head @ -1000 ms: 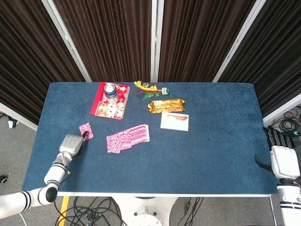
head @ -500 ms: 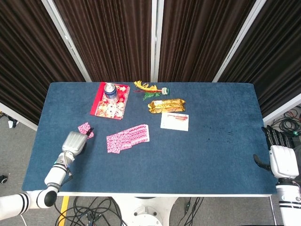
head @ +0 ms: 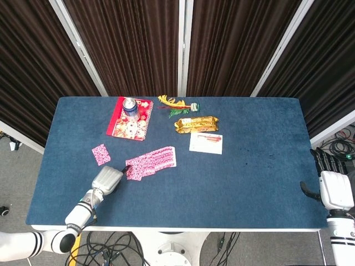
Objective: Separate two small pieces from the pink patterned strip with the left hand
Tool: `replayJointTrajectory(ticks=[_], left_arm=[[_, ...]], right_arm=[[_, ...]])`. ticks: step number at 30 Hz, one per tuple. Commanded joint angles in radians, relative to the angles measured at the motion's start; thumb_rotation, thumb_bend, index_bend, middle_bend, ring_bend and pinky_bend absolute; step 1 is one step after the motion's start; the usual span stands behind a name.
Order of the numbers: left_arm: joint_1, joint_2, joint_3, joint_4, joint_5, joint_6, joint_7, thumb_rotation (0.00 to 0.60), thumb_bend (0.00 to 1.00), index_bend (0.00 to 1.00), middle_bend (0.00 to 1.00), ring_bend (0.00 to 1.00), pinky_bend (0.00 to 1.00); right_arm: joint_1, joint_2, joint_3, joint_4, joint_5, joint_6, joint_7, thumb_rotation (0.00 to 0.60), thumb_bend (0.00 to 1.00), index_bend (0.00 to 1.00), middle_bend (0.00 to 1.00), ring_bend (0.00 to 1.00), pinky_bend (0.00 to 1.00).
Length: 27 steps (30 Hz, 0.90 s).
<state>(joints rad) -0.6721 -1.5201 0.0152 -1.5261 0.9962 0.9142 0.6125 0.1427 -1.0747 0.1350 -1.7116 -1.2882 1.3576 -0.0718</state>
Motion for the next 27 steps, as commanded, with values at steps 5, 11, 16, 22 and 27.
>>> replayJointTrajectory(ticks=[5,11,16,22,27], left_arm=[[-0.018,-0.019,-0.012,0.005,0.004,0.0,0.012,0.6,0.65,0.08,0.86,0.88,0.84],[-0.025,-0.032,-0.006,0.011,-0.009,-0.007,0.021,0.6,0.65,0.08,0.86,0.88,0.84],[-0.03,-0.046,-0.002,0.029,-0.029,-0.021,0.023,0.6,0.65,0.08,0.86,0.88,0.84],[-0.029,-0.048,0.006,0.046,-0.043,-0.028,0.018,0.6,0.65,0.08,0.86,0.88,0.84],[-0.018,-0.042,0.018,0.041,-0.046,-0.015,0.016,0.6,0.65,0.08,0.86,0.88,0.84]], right_arm=[[0.003,-0.003,0.001,0.008,0.006,-0.008,0.007,0.6,0.21,0.0,0.0,0.0,0.0],[0.002,-0.007,-0.001,0.016,0.007,-0.011,0.011,0.6,0.21,0.0,0.0,0.0,0.0],[0.002,-0.008,-0.003,0.017,0.005,-0.009,0.011,0.6,0.21,0.0,0.0,0.0,0.0],[-0.001,-0.005,0.0,0.019,0.009,-0.005,0.016,0.6,0.21,0.0,0.0,0.0,0.0],[-0.002,-0.006,-0.002,0.021,0.006,-0.005,0.021,0.6,0.21,0.0,0.0,0.0,0.0]])
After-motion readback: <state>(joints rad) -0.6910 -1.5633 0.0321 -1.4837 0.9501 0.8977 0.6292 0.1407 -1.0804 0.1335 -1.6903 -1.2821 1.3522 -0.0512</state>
